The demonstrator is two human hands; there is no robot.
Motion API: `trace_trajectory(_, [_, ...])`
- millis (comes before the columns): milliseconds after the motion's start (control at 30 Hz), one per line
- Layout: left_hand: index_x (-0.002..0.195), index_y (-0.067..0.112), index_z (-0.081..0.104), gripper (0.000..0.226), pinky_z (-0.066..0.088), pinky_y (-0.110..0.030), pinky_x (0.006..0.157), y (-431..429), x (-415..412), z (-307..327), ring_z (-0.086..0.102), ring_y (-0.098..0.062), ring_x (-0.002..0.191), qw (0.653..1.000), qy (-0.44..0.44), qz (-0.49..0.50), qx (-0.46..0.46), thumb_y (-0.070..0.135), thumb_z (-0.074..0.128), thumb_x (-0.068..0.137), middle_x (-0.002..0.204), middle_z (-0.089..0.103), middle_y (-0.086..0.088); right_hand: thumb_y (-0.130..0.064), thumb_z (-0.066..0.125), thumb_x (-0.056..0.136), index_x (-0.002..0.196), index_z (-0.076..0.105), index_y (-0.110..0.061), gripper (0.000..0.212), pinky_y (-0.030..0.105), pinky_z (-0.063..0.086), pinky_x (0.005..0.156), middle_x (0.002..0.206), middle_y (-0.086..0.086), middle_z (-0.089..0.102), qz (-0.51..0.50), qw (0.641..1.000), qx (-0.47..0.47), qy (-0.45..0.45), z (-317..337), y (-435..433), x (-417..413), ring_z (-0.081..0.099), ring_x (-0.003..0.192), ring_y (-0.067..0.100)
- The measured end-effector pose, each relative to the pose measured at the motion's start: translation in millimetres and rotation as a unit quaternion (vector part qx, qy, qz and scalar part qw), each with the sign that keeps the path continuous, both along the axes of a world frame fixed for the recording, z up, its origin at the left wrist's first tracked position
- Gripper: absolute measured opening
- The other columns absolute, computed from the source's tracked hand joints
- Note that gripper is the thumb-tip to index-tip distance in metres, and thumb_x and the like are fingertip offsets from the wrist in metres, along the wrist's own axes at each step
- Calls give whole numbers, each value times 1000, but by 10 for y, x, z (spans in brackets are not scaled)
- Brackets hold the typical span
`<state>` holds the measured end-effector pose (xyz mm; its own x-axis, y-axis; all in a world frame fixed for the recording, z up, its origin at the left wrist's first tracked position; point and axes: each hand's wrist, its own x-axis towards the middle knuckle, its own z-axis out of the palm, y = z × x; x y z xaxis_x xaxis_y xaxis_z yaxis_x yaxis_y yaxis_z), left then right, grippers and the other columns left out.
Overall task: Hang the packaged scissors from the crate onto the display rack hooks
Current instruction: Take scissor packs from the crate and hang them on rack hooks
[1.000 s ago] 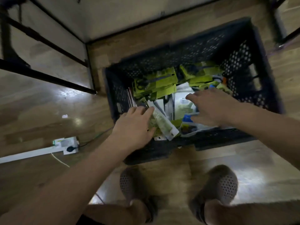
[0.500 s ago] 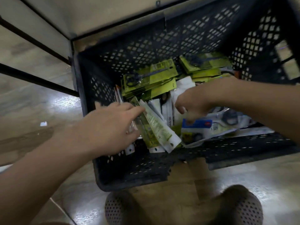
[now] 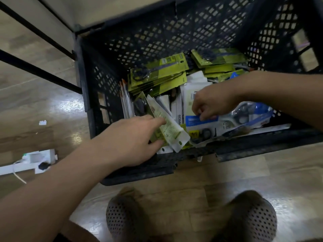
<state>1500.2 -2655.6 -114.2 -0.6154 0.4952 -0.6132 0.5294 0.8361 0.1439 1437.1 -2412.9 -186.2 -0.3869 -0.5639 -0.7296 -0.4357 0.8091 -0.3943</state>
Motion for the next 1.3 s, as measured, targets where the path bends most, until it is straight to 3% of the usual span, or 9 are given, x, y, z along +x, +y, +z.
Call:
trace_trajectory(167, [157,39,24,67,52,-42,102,-112,30,-52,54,-15,130,999,-9,42,10,59,50,99,147,50,10,-29,67,97,88,67,-25,10,23,42,60,86,-6,66,-66,995,-76,27,265,-1,-139,56,72,7])
trace_trajectory(300, [158,39,20,82,49,-39,106,-193,9,-143,52,-11,132,987,-42,133,76,64,59,91,149,50,11,-28,68,96,85,72,-29,12,15,43,51,69,-10,67,-96,980,-172,29,608,-39,-213,54,56,1])
trace_trajectory(433, [137,49,47,53,57,-30,78,-68,13,-92,66,-4,88,933,-74,280,214,58,66,89,100,70,9,-26,68,96,86,76,-22,13,11,36,47,60,-8,65,-150,949,-277,17,935,-114,-206,48,48,2])
trace_trajectory(567, [119,34,64,16,53,-28,51,39,-33,78,71,-21,66,779,-178,477,366,29,55,106,71,72,-5,-29,68,96,94,77,-19,13,29,51,66,81,4,76,-197,921,-335,29,1016,-168,-214,63,66,12])
trace_trajectory(667, [123,19,65,28,60,-35,64,35,-115,159,77,-28,91,672,-251,554,422,20,41,108,98,79,-9,-35,69,93,98,77,-20,17,21,58,72,89,0,78,-256,899,-354,36,944,-137,-259,70,74,7])
trace_trajectory(767, [125,12,66,37,57,-42,85,10,-157,172,76,-27,101,623,-262,593,439,29,41,103,102,78,-13,-42,71,82,102,76,-20,30,32,60,81,96,2,78,-313,888,-336,29,795,-29,-346,75,88,16])
trace_trajectory(967, [107,5,74,58,59,-48,91,22,-196,191,75,-30,79,628,-238,606,427,56,49,101,66,63,-8,-30,79,88,103,73,-26,16,23,47,62,79,-7,69,-307,920,-189,156,450,316,-517,63,71,12])
trace_trajectory(1167, [64,13,73,34,61,-28,69,94,-272,324,73,-19,71,688,-223,511,465,7,53,90,75,73,-10,-63,72,84,120,65,-29,50,33,50,73,101,-5,66,-152,979,109,80,278,391,-528,63,88,16])
trace_trajectory(1300, [73,11,67,30,55,-20,52,104,-230,289,71,-13,69,708,-198,472,487,-13,55,87,81,74,-7,-66,73,80,111,62,-32,47,29,45,74,104,-6,64,-64,983,170,30,153,340,-487,61,91,18])
